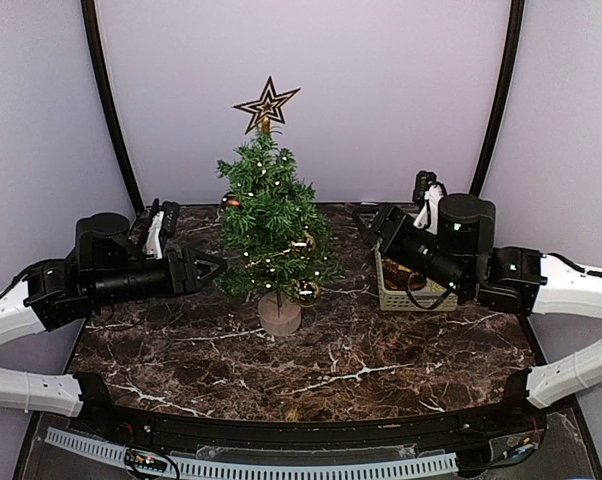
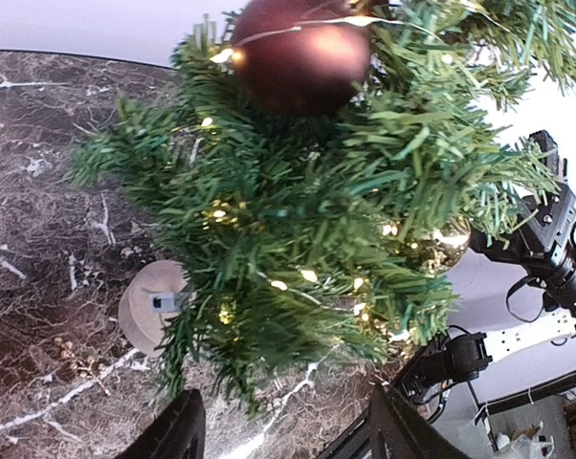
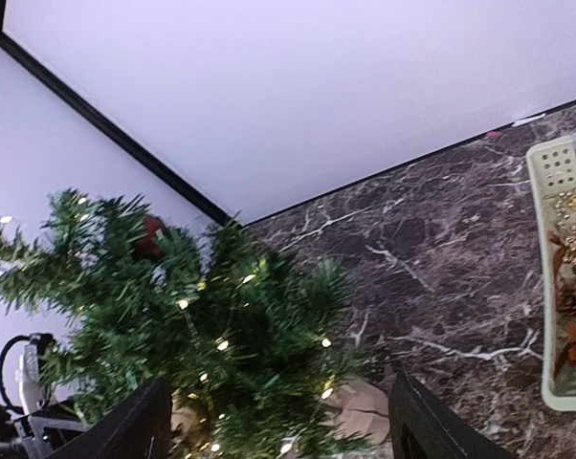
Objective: Decorate the small christmas tree
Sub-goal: Pick up the ornament pick from the center of the board.
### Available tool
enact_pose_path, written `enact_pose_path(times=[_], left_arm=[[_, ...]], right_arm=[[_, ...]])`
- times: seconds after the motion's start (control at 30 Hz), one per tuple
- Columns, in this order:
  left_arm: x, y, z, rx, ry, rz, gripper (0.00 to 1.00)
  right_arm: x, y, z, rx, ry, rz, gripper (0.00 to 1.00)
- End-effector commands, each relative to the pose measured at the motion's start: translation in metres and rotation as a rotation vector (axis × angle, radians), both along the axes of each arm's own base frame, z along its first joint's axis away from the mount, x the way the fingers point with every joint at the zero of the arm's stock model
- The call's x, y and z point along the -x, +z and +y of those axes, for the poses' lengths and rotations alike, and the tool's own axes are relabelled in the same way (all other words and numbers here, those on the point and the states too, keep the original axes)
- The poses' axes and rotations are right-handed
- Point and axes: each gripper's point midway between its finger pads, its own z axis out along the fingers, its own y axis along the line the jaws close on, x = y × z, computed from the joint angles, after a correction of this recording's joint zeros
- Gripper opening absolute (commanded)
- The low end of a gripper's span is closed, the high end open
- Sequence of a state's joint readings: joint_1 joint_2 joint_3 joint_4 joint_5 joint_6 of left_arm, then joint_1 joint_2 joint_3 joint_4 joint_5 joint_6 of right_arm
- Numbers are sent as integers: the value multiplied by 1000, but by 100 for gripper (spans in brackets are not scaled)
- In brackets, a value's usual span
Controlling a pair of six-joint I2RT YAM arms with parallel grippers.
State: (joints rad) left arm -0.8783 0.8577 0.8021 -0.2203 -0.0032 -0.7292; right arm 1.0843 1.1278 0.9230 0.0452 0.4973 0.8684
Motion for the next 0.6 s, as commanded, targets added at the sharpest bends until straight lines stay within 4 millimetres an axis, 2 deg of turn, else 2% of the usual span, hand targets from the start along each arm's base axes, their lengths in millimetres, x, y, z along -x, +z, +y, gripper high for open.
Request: enact_pose_path(times=[0.0, 0.1, 0.17, 0.2, 0.23, 0.27, 0.3, 0.33, 0.37, 0.57], left_arm=[[2, -23, 22, 1, 71, 75, 61], [-2, -42, 36, 11, 122, 99, 64], [-4, -61, 40, 27, 124, 141, 64], [-6, -64, 38, 58, 122, 154, 64], [-8, -81, 42, 53, 140, 183, 64], [-11, -84, 39, 83, 137, 192, 64], [-15, -101, 44, 78, 161, 219, 64], [-19, -104, 40, 107, 159, 226, 63], [-23, -118, 45, 106, 181, 248, 61], [-47, -157, 43, 88, 202, 307, 54]], right_arm=[[-19, -14, -29, 94, -28, 18, 79], [-34, -27, -46, 113, -43, 49, 79], [-40, -36, -53, 119, -43, 64, 79], [-43, -38, -57, 120, -50, 69, 79], [-45, -42, -60, 122, -52, 78, 79], [-47, -45, -63, 119, -55, 83, 79], [-49, -47, -65, 112, -57, 87, 79], [-51, -48, -66, 105, -58, 88, 79], [-52, -49, -68, 96, -59, 93, 78], [-55, -60, -73, 77, -64, 125, 77]])
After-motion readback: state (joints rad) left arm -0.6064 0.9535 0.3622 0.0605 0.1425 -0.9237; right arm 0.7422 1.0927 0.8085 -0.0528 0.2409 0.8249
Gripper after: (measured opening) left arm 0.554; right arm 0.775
